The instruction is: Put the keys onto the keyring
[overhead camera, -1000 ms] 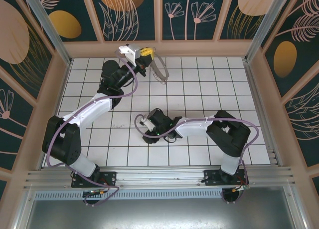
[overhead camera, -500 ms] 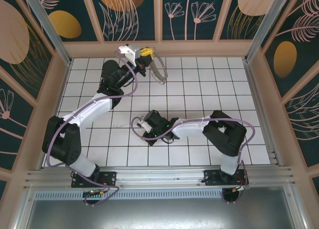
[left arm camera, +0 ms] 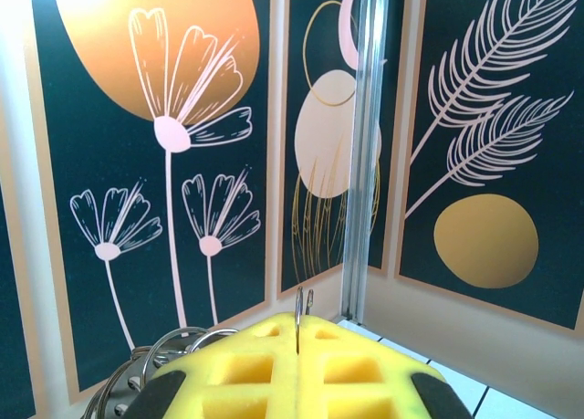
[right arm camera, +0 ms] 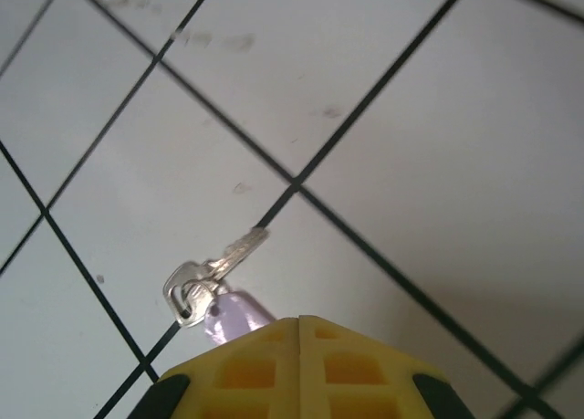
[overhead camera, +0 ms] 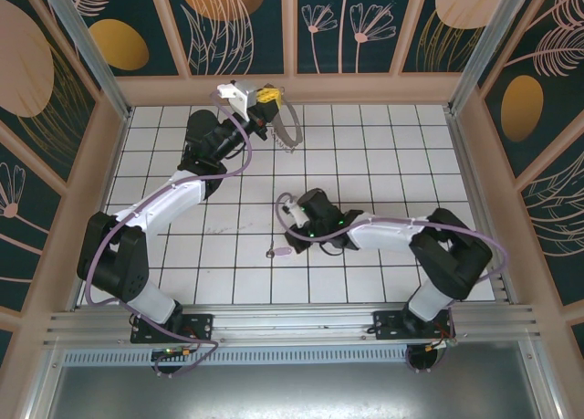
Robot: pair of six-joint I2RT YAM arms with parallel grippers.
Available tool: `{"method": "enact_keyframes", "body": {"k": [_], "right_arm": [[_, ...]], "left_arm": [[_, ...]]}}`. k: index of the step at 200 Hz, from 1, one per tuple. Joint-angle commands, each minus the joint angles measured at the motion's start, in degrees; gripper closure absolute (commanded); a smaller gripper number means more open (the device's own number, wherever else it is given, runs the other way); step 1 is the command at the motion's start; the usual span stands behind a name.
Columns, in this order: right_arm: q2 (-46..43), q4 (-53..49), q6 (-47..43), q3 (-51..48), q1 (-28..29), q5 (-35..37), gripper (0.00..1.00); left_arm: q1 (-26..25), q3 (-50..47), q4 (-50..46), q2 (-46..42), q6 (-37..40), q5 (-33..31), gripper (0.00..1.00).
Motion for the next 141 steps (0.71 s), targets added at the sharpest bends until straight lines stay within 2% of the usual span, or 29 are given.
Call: {"method": "enact_keyframes", "body": {"k": [1,26,41,58,107,141], "right_arm": [[-3.6,3.5,3.8,-3.2,-2.9,-2.6,1.0],[-3.9,3.3,3.9,-3.3,-3.1,-3.7,0.99],[-2.8,3.2,3.7,-2.6,-1.3,-2.9,0.77],[-0.5,2.1,2.8,-0.8,1.9,-1.1,0.65],[6.3,-1.3,-0.9,5.0,8.9,4.6,0.62],[9.4,-3.3,-2.8,7.7,11.1,6.8,0.59]], "left_arm": [[0.4,2.3,4.3,0.6,-1.2,1.1,1.0],[0.4,2.3,4.6,0.8,-1.5,1.0,1.0],[0.4,2.4,4.7,0.9,-1.6,1.0,1.0],[0.4,2.3,4.8,0.9,-1.6,0.9,1.0],[0.4,2.1,4.5,0.6,-1.4,0.8,1.0],[0.4,2.0,4.7,0.4,-1.4,0.7,1.0]]}}
